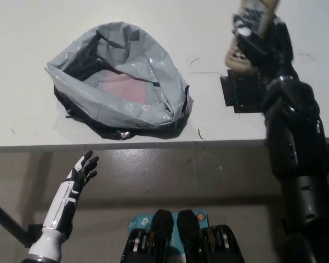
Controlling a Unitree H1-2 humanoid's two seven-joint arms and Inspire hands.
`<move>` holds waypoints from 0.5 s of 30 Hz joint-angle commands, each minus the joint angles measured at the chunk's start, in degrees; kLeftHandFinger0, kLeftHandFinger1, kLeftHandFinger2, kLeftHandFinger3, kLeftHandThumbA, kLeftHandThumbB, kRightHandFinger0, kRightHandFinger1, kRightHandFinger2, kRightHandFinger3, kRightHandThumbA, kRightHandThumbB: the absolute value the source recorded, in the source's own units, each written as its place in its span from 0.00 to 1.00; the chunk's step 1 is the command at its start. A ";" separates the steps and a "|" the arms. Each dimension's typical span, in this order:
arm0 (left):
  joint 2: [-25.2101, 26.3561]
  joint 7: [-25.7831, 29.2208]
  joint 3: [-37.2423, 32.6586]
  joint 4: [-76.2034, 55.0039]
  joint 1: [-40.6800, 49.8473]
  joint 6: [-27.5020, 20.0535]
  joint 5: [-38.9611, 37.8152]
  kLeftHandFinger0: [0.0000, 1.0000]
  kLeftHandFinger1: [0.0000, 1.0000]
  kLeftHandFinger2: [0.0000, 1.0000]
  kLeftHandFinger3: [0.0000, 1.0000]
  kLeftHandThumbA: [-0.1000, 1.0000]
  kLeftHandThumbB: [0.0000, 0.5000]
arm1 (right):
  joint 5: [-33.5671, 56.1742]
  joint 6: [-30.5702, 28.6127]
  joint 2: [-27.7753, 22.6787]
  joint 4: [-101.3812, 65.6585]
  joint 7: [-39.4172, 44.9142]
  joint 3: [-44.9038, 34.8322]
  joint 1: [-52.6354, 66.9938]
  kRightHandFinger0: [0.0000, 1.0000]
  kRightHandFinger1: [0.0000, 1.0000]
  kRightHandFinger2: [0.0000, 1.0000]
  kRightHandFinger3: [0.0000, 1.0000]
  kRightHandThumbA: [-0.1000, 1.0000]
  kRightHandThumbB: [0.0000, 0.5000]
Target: Use the right hand to pick up a bottle of protein shake and place it into a plastic bag on the left side
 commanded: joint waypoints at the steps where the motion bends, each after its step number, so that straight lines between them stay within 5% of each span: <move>1: 1.22 -1.06 -0.40 -1.87 -0.88 -0.84 0.52 1.00 1.00 1.00 1.00 1.00 0.26 | -13.43 0.70 0.23 -3.35 1.51 12.59 -6.40 0.00 0.25 0.58 0.65 0.00 0.31; 6: 1.12 -0.94 -0.64 -2.71 -0.23 -0.17 1.22 1.00 1.00 1.00 1.00 1.00 0.27 | -19.10 -3.20 1.74 4.23 0.74 21.52 -10.94 0.00 0.28 0.69 0.79 0.00 0.29; 15: 1.72 -1.49 -0.92 -3.07 -1.70 -0.17 1.35 1.00 1.00 1.00 1.00 1.00 0.30 | -26.67 -12.27 4.33 33.43 -5.25 32.86 -24.10 0.00 0.39 0.80 0.89 0.00 0.34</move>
